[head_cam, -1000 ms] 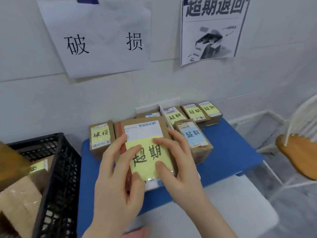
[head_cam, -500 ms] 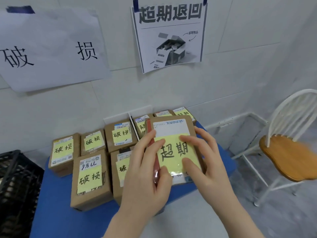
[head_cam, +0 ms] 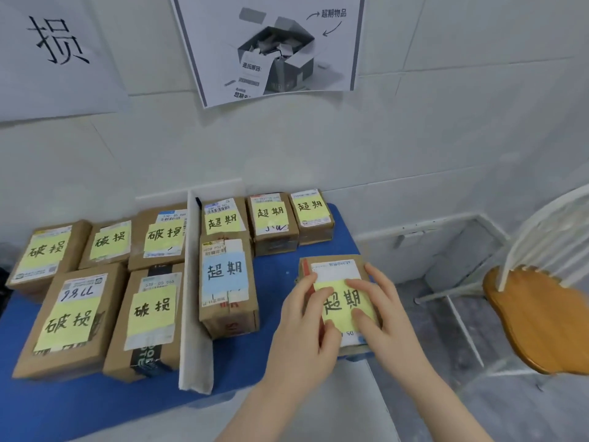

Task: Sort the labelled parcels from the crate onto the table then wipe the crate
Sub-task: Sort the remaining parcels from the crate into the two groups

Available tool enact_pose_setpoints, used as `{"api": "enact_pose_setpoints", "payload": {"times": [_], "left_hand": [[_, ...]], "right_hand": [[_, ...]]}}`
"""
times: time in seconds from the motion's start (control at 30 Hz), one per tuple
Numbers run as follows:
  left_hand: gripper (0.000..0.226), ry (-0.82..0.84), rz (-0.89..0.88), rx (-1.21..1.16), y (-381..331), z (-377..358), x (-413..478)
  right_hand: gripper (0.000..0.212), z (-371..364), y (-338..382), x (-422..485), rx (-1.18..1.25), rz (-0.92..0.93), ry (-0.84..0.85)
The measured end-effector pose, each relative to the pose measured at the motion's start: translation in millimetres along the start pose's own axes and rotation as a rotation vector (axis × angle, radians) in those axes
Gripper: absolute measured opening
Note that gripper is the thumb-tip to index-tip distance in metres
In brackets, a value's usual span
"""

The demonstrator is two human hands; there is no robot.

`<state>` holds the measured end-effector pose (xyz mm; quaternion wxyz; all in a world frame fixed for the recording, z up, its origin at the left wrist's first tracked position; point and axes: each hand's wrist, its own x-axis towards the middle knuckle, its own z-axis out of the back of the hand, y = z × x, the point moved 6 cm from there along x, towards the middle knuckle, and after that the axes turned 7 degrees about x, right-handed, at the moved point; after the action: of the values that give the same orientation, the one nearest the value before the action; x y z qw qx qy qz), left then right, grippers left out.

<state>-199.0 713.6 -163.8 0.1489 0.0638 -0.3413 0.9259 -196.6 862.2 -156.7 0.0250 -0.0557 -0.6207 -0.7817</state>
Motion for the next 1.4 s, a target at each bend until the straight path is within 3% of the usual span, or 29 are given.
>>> {"api": "enact_pose_setpoints", "payload": {"times": [0.27, 0.47, 0.8, 0.9, 1.07, 1.4], "left_hand": [[0.06, 0.182, 0.083, 0.147, 58, -54, 3], [0.043, 0.096, 0.019, 0.439, 51, -52, -1], [0.04, 0.114, -0.144, 0.795, 58, -32, 59], [0.037, 0.099, -0.113, 0.884, 72, -15, 71], [0.044, 0.075, 0.032, 0.888, 86, -1, 68], [0.041, 0.08, 0.059, 0.784, 82, 0, 72]], "right_hand": [[0.041, -30, -69, 22, -0.098, -0.046, 0.152], [0.055, -28, -73, 19, -0.254, -0.023, 0.278], [0.056, -64, -74, 79, -0.231, 0.005, 0.358], [0.056, -76, -75, 95, -0.209, -0.025, 0.363], [0.055, -89, -78, 103, -0.195, -0.023, 0.349], [0.056, -97, -84, 108, -0.191, -0.035, 0.371]]}}
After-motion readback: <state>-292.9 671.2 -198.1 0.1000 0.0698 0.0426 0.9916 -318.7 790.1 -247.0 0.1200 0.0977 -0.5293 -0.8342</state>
